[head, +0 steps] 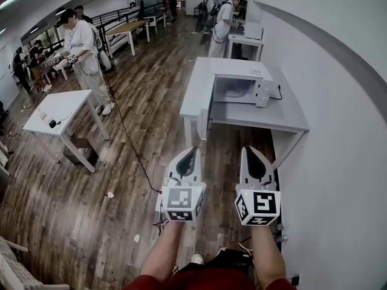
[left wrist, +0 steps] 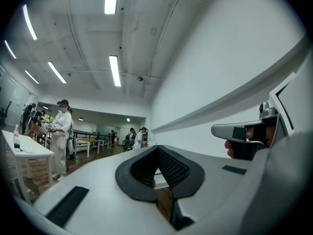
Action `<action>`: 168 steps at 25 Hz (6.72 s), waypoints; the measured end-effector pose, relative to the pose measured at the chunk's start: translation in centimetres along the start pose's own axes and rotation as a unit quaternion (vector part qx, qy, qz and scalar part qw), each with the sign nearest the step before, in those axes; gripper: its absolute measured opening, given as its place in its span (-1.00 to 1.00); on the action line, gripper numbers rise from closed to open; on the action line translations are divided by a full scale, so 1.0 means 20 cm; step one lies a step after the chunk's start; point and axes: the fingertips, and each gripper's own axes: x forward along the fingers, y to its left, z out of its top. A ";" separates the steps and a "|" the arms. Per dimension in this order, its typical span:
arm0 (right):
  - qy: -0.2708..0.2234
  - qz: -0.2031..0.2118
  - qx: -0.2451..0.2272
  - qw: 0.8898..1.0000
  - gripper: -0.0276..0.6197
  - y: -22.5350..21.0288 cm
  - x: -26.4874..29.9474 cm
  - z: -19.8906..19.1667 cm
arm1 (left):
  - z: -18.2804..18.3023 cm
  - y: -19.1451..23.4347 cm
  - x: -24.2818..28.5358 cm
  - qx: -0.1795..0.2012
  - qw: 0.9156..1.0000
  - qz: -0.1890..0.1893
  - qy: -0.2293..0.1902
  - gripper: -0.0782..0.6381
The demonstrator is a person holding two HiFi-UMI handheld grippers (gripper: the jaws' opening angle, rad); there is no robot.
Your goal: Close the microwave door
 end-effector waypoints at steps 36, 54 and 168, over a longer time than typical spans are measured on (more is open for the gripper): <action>0.013 0.055 0.064 0.996 -0.83 -0.75 1.11 -0.44 | -0.27 0.18 1.22 0.029 0.996 0.072 0.035 -0.71; 0.072 0.081 0.036 0.993 -0.83 -0.40 1.48 -0.75 | -0.91 0.69 1.35 0.014 0.990 0.077 0.116 -0.71; 0.124 -0.079 0.050 0.988 -0.83 -2.32 2.40 -1.45 | -1.41 -0.46 3.54 0.001 0.994 -0.084 0.075 -0.71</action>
